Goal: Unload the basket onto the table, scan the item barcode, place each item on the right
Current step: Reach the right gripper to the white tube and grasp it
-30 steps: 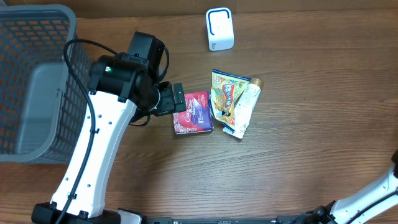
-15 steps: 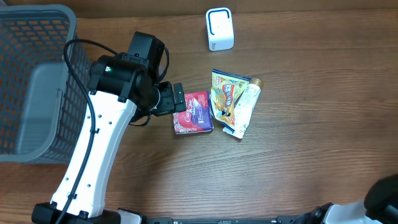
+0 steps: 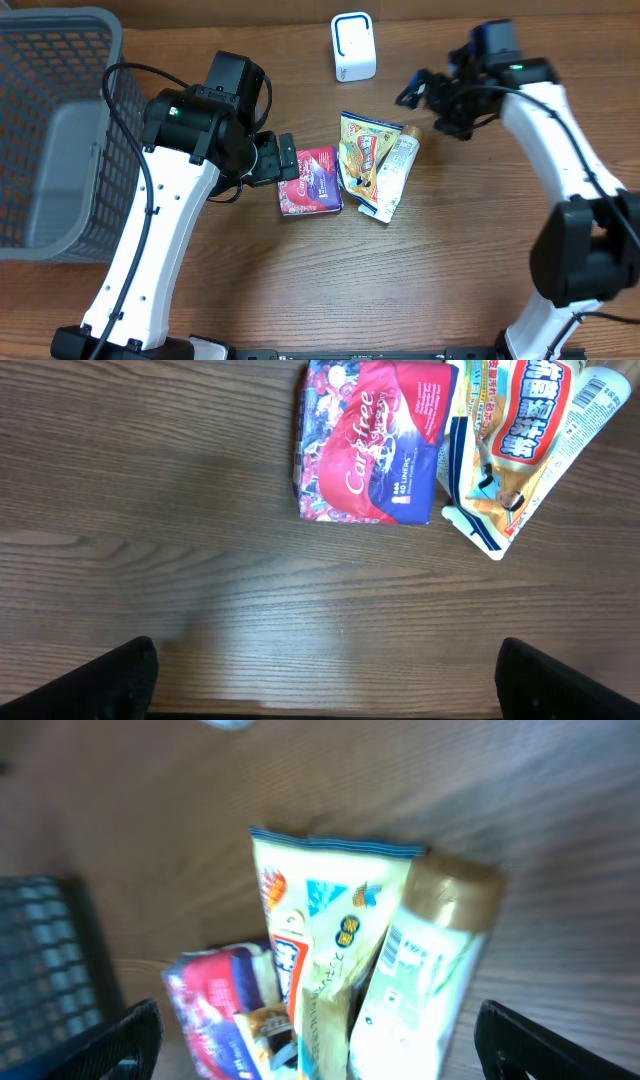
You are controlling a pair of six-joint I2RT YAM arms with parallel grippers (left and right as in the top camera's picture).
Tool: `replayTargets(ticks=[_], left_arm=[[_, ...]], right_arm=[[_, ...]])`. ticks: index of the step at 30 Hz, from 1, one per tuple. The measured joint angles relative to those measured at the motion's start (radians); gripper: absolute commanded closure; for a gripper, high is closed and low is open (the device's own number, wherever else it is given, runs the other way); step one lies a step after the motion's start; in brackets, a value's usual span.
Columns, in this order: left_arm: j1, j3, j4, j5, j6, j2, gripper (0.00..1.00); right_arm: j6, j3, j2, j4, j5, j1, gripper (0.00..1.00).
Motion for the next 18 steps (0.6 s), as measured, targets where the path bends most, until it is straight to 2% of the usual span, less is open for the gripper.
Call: replayTargets(ticks=[6, 10, 18], left_arm=[[0.0, 0.0, 0.0, 0.0, 0.0, 0.0, 0.0], [0.0, 0.0, 0.0, 0.0, 0.0, 0.0, 0.0], [0.0, 0.0, 0.0, 0.0, 0.0, 0.0, 0.0]], right_arm=[[0.079, 0.0, 0.098, -0.035, 0.148, 0.099, 0.03], [0.129, 0.0, 0.139, -0.084, 0.24, 0.11, 0.04], [0.163, -0.093, 0.145, -0.026, 0.287, 0.11, 0.19]])
